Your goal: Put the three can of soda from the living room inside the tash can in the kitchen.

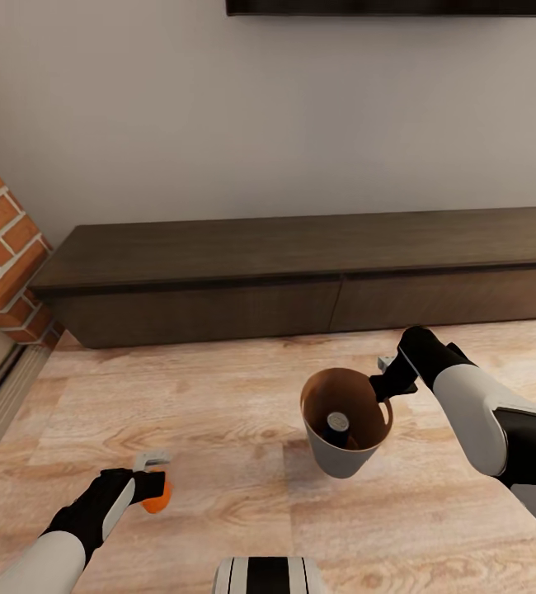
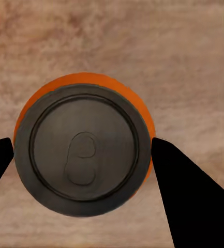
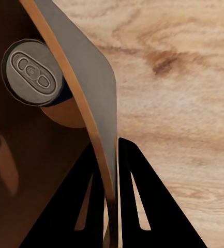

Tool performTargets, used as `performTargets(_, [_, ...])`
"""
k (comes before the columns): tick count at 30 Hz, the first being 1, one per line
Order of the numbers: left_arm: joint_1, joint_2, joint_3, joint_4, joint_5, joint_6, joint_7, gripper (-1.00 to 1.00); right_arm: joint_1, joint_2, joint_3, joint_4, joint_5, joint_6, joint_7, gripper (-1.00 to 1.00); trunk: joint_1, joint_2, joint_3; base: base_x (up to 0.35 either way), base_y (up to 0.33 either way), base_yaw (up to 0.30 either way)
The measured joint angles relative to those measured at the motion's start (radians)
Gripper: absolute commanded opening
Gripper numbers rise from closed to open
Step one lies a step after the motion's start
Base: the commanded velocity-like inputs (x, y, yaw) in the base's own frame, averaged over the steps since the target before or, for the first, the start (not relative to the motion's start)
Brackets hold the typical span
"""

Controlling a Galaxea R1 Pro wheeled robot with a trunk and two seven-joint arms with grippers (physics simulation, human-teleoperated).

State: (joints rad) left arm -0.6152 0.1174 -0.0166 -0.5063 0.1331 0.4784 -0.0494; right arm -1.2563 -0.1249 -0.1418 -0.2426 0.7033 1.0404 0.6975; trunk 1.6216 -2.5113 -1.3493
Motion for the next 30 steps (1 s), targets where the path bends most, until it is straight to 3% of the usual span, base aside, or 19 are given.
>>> performTargets(26, [0.000, -0.001, 0.000, 0.000, -0.001, 0.000, -0.006, -1.00, 0.002, -0.001, -0.010, 0.000, 0.002, 0.000, 0.000, -1.00, -0.012, 0.006, 0.101, 0.000, 0.000, 0.000])
performTargets(28, [-0.001, -0.001, -0.003, -0.001, -0.001, 0.001, -0.008, -1.00, 0.002, -0.002, -0.007, 0.008, 0.002, 0.000, 0.000, -1.00, -0.013, 0.007, 0.108, 0.000, 0.000, 0.000])
performTargets(30, [-0.001, 0.001, -0.029, -0.008, 0.001, 0.011, -0.011, -1.00, 0.002, -0.004, -0.006, 0.030, 0.000, 0.002, 0.002, -1.00, -0.013, 0.007, 0.116, 0.000, 0.000, 0.000])
